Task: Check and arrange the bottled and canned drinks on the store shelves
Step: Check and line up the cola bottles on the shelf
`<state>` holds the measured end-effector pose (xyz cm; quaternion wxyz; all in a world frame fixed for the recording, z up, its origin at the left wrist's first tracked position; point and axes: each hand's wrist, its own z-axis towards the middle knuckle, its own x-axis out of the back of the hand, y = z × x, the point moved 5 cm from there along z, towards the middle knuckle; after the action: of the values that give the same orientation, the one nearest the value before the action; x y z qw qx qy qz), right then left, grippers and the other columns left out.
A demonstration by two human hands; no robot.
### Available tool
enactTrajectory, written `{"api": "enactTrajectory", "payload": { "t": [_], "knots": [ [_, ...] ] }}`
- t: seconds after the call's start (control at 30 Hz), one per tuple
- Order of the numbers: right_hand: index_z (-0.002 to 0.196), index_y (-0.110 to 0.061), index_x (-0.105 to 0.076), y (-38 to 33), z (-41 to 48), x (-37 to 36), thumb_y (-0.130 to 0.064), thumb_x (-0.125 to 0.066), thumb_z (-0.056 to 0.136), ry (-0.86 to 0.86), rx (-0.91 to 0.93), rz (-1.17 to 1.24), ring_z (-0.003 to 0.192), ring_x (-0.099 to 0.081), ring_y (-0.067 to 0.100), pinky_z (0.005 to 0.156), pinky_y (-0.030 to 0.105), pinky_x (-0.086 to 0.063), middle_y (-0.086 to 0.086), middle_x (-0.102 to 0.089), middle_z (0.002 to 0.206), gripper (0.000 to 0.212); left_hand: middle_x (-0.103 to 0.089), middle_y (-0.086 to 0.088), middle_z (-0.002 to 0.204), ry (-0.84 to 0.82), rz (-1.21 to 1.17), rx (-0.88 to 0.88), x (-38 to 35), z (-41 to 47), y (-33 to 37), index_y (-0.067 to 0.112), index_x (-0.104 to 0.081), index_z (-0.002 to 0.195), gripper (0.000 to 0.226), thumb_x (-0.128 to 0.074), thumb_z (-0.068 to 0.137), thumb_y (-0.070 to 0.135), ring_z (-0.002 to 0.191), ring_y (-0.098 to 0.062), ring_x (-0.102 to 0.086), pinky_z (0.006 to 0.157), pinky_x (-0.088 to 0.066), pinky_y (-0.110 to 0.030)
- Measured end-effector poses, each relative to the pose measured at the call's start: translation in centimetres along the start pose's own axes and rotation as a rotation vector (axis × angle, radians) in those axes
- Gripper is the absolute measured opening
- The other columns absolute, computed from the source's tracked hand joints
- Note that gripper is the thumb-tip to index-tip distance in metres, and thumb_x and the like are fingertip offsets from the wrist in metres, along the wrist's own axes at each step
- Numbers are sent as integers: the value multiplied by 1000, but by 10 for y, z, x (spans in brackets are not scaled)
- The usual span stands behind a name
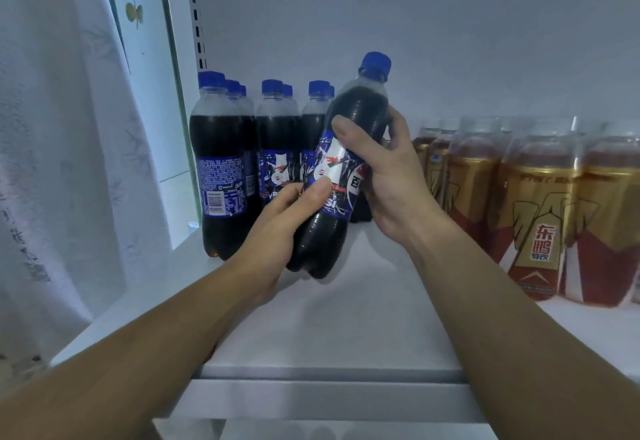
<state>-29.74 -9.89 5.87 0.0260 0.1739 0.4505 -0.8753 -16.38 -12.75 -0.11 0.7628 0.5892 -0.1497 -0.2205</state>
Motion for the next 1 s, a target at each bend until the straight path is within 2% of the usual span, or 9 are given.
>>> {"api": "enactTrajectory", "payload": {
  "t": [0.13,0.2,0.3,0.47,0.57,0.67,0.73,0.83,1.0],
  "knots": [
    [144,-19,-46,4,0,-3,-26,-69,89,-81,-84,32,105,-71,23,86,36,-59,10,-68,125,61,-74,-19,100,-104,-141,43,-1,-3,2,9,-67,120,64,-55,79,56,86,-33,-71,68,-60,-38],
    [140,-19,-51,4,1,0,-23,-69,92,-39,-60,-14,102,-72,22,83,35,-60,9,-70,122,52,-73,-20,104,-126,-127,44,-3,-2,0,11,-68,119,63,-51,82,59,92,-34,-71,74,-59,-37],
    [138,-26,-50,1,1,2,-22,-75,88,40,3,-83,97,-74,19,80,34,-62,4,-69,119,57,-73,-13,115,-74,-63,15,-3,0,-1,23,-68,122,66,-63,77,71,108,-32,-69,96,-53,-48],
    [143,-25,-44,5,-1,3,-31,-73,85,-25,-65,-109,106,-71,20,87,37,-60,3,-65,126,65,-74,-14,105,-69,-1,15,-3,-3,-1,15,-64,119,63,-67,76,61,95,-32,-70,83,-59,-43],
    [139,-20,-52,4,1,5,-30,-70,90,-27,-108,-157,97,-72,15,77,29,-59,2,-69,120,53,-74,-19,101,-176,-149,84,-6,-6,-1,9,-66,116,64,-53,77,58,85,-31,-73,73,-61,-35],
    [133,-11,-59,1,-1,8,-35,-71,86,-15,-209,46,83,-73,19,72,34,-59,5,-73,102,54,-71,-15,119,-322,-236,124,-7,-7,1,11,-71,119,70,-38,91,67,105,-26,-69,93,-54,-36],
    [131,-8,-61,1,-6,6,-42,-70,88,-25,-353,299,78,-70,21,69,35,-60,7,-71,96,56,-69,-13,123,-442,-359,138,-7,-6,3,12,-72,120,76,-31,90,68,110,-24,-67,97,-51,-38],
    [112,-3,-70,-1,-14,4,-52,-68,86,-16,-485,515,73,-72,25,62,36,-62,13,-72,95,55,-66,-18,128,-651,-572,156,-13,-9,7,4,-63,131,77,-36,94,65,113,-26,-67,95,-55,-37],
    [90,3,-70,-1,-22,-6,-52,-65,85,-28,-549,481,55,-72,32,47,40,-59,23,-73,74,55,-60,-22,135,-827,-636,136,-16,-12,9,-2,-52,139,74,-45,97,58,122,-30,-62,102,-51,-39]
  ]
}}
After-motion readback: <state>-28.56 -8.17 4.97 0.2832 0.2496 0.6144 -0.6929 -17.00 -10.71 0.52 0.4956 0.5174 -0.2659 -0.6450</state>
